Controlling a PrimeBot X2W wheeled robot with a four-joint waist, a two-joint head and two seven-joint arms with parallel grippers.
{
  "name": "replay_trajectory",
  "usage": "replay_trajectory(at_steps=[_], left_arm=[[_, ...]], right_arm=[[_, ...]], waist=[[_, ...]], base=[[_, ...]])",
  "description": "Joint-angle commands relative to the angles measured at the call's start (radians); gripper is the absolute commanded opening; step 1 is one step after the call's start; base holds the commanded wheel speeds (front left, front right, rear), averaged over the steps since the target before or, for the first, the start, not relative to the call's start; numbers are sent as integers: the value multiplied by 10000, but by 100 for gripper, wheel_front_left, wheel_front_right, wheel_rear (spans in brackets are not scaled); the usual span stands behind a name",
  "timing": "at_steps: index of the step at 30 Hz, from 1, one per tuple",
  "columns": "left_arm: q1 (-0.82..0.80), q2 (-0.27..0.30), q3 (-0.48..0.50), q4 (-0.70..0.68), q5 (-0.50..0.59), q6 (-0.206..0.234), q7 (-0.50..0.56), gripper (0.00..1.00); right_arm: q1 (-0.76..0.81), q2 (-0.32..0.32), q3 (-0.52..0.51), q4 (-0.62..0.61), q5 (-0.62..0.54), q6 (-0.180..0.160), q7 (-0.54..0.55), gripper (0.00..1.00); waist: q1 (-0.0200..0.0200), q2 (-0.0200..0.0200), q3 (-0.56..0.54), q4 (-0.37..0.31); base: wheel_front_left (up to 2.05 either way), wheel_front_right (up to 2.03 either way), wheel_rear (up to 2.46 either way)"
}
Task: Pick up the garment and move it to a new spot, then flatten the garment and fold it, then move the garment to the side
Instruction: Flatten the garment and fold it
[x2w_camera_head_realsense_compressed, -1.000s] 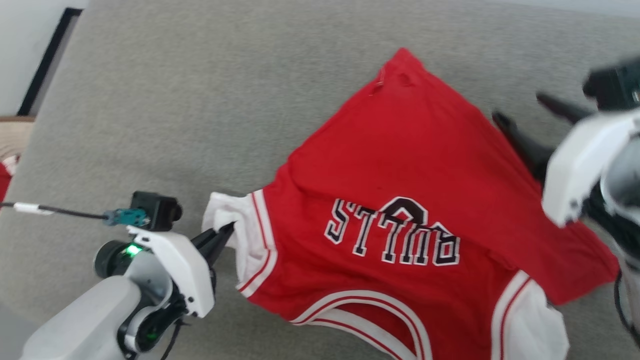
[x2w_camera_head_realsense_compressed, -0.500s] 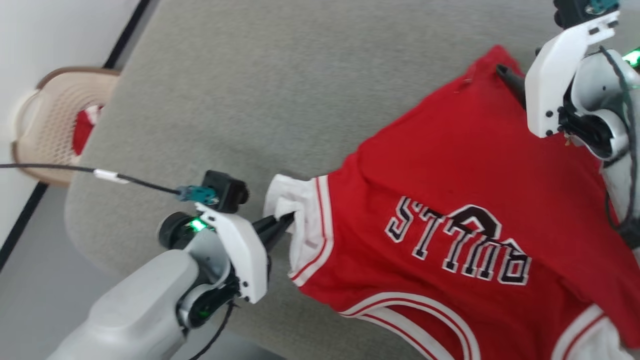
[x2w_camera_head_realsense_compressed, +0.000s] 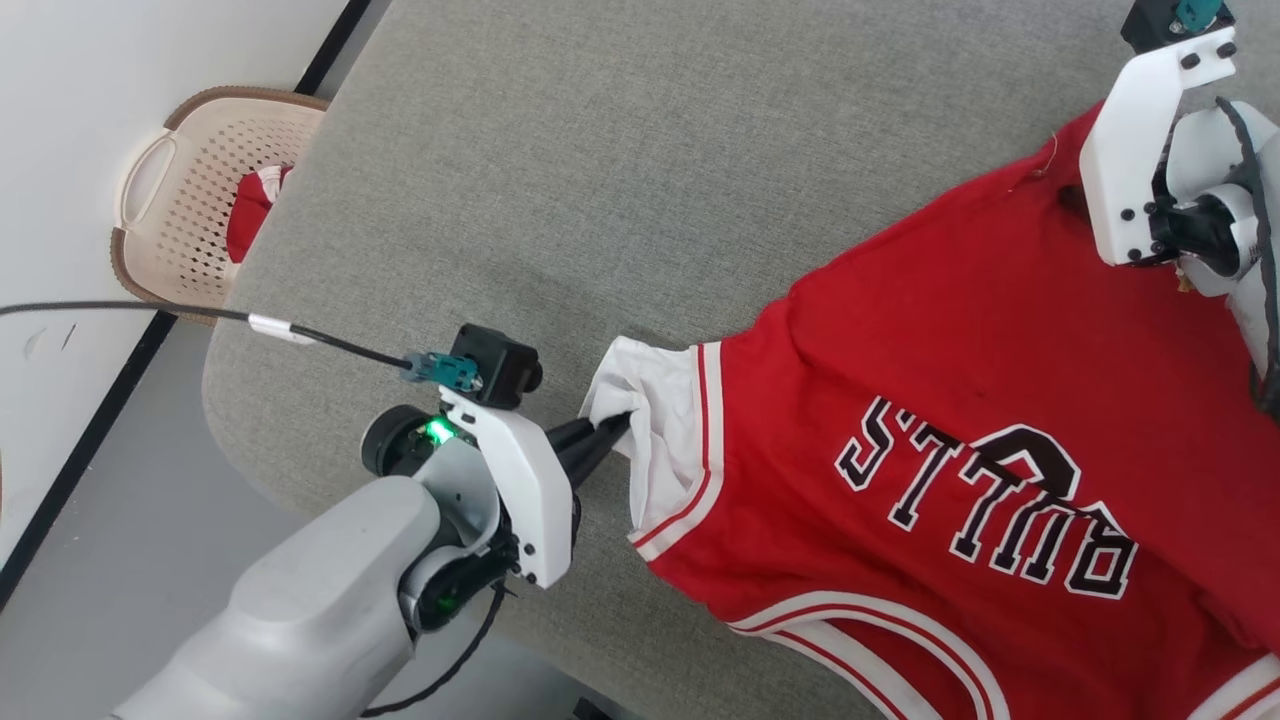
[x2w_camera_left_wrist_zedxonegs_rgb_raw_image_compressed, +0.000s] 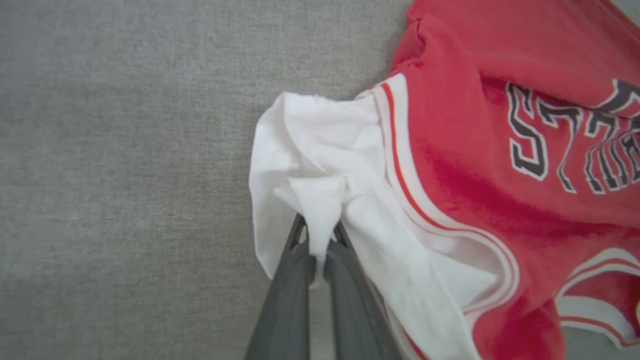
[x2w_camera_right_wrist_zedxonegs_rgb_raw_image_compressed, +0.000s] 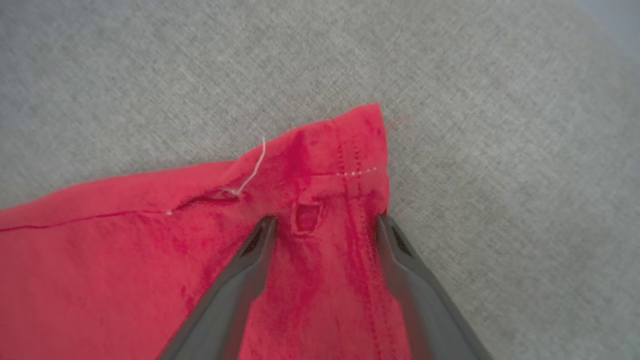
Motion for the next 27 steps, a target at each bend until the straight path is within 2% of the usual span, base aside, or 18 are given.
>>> replay_trajectory(at_steps=[1,2,3,9,13,18,22,27], left_arm=[[-202,-23,-7,78,-56,-20,-63,0],[-214,-12,-20,145,-95,-36,-90,0],[-253,19,-26,204,-121,-51,-89,0],[-681,539,124,315,-412,-91,56,0],[-1172,1202,219,31,-585,-80,447,0],[-1963,2238,426,-384,-803,-82,1097,0],[-2863,3074,802,-711,-963,80,1872,0],[-3943,3545,1120,-926,-869,407,2607,0]], right_arm=[[1101,54,404,804,174,6,641,89],[1089,71,538,781,287,13,587,29],[1027,48,657,707,422,15,534,0],[-80,-345,966,-118,1076,0,-197,0],[-558,-616,1239,-995,1581,1,-667,0],[-696,-1313,1554,-2110,1986,0,-1034,0],[-582,-1877,1254,-3219,2331,0,-1324,0],[-453,-2206,556,-4148,2266,0,-1324,0]], waist=[[0,-1,2,-13],[0,-1,-11,-43],[0,-1,-28,-87],[0,-1,-251,-591],[0,-1,-475,-1090],[0,-1,-756,-1831],[0,-1,-1021,-2473],[0,-1,-1190,-3056]], base=[[0,0,0],[0,0,0],[0,0,0],[0,0,0],[0,0,0],[0,0,0],[0,0,0],[0,0,0]])
